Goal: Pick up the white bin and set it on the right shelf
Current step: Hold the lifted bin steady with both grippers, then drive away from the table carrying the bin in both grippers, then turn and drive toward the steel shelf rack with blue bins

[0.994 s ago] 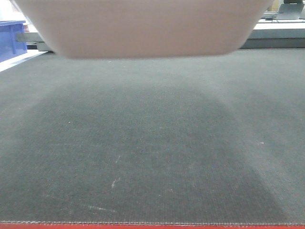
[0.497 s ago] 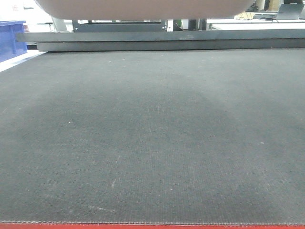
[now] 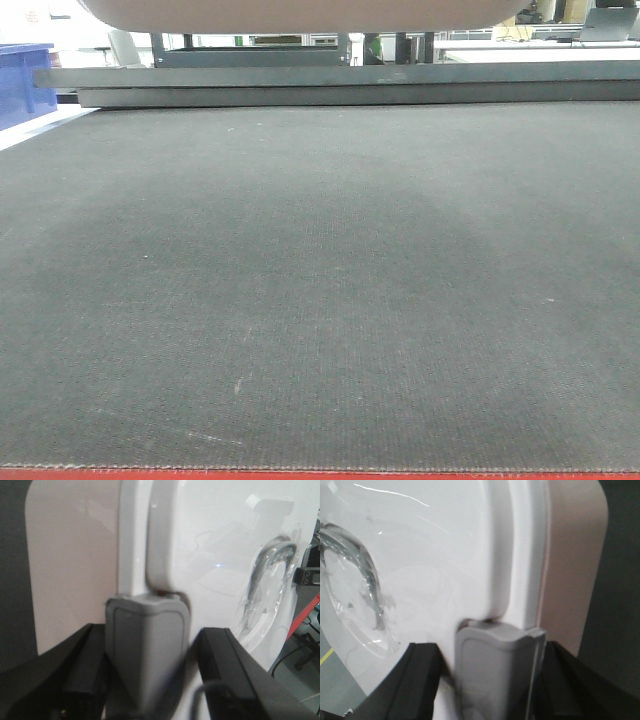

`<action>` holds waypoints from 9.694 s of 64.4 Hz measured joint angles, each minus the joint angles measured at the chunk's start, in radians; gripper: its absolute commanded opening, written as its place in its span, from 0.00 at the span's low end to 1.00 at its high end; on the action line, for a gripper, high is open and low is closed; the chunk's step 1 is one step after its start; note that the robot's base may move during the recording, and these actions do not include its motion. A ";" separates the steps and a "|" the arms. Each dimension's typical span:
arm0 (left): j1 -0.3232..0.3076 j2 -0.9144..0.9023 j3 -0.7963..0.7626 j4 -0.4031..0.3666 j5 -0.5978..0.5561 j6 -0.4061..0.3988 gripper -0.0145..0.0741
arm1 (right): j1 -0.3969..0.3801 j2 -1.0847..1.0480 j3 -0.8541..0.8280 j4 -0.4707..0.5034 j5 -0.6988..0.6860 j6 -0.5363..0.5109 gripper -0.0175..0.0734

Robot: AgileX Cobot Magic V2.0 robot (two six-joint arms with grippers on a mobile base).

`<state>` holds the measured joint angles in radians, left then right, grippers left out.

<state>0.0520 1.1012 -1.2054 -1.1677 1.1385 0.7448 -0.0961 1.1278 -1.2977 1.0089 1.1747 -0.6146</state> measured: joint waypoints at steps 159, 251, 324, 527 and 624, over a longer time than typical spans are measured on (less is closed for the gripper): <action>0.000 0.000 0.000 0.012 0.000 0.000 0.44 | 0.000 0.010 0.000 -0.004 0.006 0.000 0.62; 0.000 0.000 0.000 0.014 0.000 0.000 0.44 | 0.000 0.010 0.000 -0.004 0.008 0.000 0.62; 0.000 0.000 0.000 0.014 0.001 0.000 0.44 | 0.000 0.010 0.000 -0.004 0.008 0.000 0.62; 0.000 -0.003 0.000 0.014 0.003 0.000 0.44 | 0.000 0.010 0.000 -0.006 0.009 0.000 0.62; 0.000 -0.003 0.000 0.014 0.003 0.000 0.44 | 0.000 0.010 0.000 -0.006 0.009 0.000 0.62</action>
<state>0.0520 1.0977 -1.2054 -1.1535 1.1419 0.7452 -0.0961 1.1380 -1.2977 1.0026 1.1840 -0.6146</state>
